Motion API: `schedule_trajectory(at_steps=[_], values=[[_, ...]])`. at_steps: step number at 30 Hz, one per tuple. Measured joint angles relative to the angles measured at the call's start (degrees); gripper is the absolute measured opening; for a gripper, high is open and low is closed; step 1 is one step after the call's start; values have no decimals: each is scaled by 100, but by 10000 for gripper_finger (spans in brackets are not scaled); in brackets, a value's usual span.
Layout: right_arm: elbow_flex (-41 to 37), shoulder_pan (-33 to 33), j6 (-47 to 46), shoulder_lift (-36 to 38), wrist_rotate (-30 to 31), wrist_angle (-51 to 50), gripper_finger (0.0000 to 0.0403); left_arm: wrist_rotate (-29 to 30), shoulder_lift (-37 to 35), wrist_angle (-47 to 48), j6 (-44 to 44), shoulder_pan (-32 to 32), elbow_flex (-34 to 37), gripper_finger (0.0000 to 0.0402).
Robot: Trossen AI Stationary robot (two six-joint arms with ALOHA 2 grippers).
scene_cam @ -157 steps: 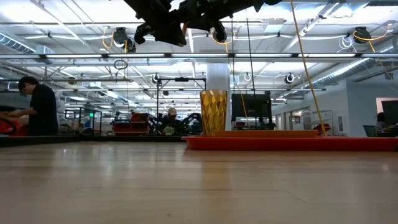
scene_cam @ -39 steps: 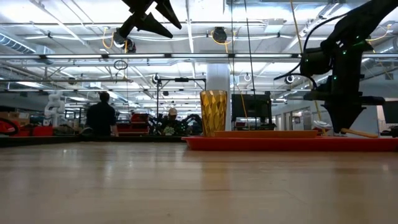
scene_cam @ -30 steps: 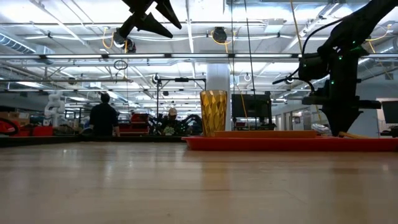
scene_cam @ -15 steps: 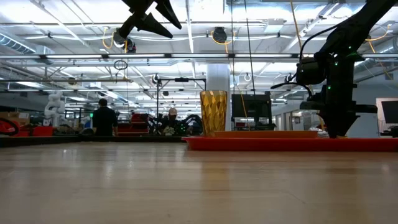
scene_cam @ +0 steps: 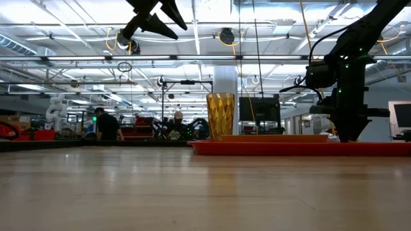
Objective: Pick and place plate/cup/fork/spoon on tray
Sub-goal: Put the yellow spoon on the red tray to the right side of the pink fork
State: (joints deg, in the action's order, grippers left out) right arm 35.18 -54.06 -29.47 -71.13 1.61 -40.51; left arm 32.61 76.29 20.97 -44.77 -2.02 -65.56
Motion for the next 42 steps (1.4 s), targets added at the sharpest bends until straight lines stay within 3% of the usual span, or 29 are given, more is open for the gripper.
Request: schedule_trajectory(at_steps=[42], values=[[0,2,-151,0,26,-9,48,205,2,2,83,0,0,147]])
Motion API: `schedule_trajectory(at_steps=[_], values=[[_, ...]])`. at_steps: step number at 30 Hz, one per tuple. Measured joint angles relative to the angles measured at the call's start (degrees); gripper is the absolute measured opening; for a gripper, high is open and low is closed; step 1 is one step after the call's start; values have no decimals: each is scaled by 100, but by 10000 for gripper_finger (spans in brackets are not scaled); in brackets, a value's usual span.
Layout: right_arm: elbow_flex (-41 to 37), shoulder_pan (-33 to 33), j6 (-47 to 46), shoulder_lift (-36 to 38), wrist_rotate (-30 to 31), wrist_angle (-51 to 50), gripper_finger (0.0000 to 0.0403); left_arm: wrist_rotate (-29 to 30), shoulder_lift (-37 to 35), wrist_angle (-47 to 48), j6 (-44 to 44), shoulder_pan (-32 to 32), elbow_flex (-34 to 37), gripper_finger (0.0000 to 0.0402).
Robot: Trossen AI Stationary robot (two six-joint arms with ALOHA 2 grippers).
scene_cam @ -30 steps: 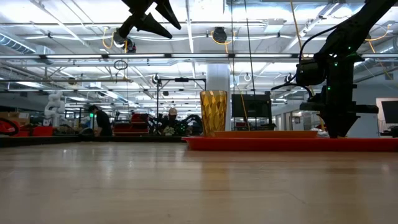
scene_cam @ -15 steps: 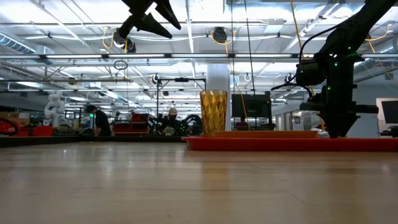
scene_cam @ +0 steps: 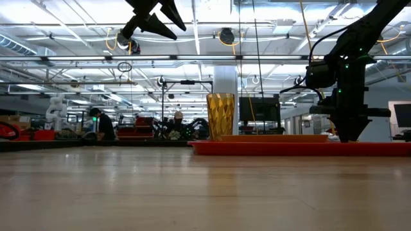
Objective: Pick and place plate/cup/fork/spoon on tray
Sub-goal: Put the yellow spoon on the red tray to the right side of the pink fork
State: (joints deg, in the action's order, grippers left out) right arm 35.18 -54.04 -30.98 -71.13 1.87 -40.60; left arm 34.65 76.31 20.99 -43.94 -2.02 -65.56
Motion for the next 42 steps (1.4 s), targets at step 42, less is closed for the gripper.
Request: schedule_trajectory(at_steps=[42], values=[[0,353,-105,105,101,-485,153,-2,0,0,36,0,0,147]])
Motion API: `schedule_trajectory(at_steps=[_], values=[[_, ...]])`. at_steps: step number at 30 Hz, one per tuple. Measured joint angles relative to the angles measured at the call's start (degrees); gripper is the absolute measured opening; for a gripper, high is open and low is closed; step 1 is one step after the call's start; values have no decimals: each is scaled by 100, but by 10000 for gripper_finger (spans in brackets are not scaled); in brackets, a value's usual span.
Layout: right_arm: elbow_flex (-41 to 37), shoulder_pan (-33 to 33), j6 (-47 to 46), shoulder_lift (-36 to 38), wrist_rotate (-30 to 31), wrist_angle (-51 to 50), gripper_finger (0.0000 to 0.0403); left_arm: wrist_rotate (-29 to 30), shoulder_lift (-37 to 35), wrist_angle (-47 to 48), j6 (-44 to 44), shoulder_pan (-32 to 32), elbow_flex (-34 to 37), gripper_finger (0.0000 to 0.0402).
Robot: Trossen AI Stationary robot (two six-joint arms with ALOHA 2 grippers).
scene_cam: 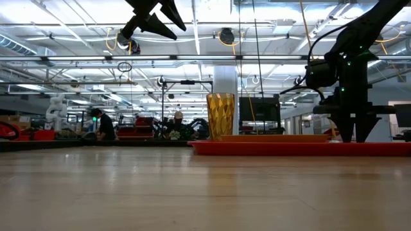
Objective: Pick and place plate/cup/fork/spoon on tray
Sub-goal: Put the yellow spoon on the red tray to the right side of the pink fork
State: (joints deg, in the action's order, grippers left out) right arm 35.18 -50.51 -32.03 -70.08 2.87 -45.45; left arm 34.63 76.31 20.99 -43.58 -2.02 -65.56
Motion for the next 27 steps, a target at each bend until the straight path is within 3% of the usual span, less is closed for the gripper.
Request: schedule_trajectory(at_steps=[27], values=[[-365,264,-185,181,-22,-164,153,-2,0,2,34,0,0,147]])
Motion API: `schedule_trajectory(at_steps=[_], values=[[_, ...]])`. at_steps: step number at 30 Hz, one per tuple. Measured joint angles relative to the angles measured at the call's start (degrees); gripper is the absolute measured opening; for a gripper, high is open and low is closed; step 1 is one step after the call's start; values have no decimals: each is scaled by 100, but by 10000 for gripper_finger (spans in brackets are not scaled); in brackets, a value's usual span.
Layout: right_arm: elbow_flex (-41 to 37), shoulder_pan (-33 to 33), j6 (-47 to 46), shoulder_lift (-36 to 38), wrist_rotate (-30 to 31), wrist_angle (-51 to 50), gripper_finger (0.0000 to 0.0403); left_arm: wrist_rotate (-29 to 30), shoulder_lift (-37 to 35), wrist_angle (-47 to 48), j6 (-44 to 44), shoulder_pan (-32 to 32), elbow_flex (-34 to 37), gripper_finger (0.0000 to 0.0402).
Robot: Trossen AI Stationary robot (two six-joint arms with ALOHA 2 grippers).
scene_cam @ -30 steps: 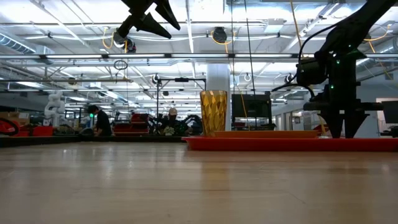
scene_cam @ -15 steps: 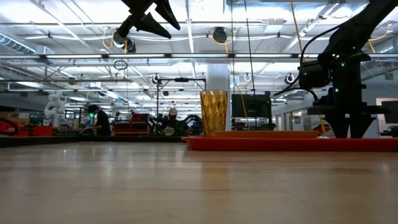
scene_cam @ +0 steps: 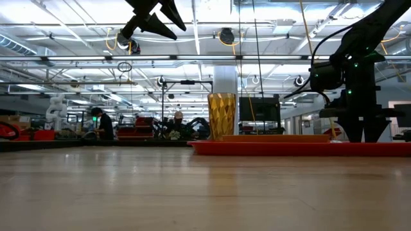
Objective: Pick and place plate/cup/fork/spoon on tray
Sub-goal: Put the yellow spoon on the red tray to the right side of the pink fork
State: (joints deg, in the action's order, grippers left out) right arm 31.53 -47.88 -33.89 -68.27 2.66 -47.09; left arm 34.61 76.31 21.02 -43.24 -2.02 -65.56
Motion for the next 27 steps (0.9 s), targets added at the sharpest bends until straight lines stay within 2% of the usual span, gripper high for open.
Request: schedule_trajectory(at_steps=[27], values=[[0,0,177,2,11,11,153,-2,0,-2,111,1,0,147]])
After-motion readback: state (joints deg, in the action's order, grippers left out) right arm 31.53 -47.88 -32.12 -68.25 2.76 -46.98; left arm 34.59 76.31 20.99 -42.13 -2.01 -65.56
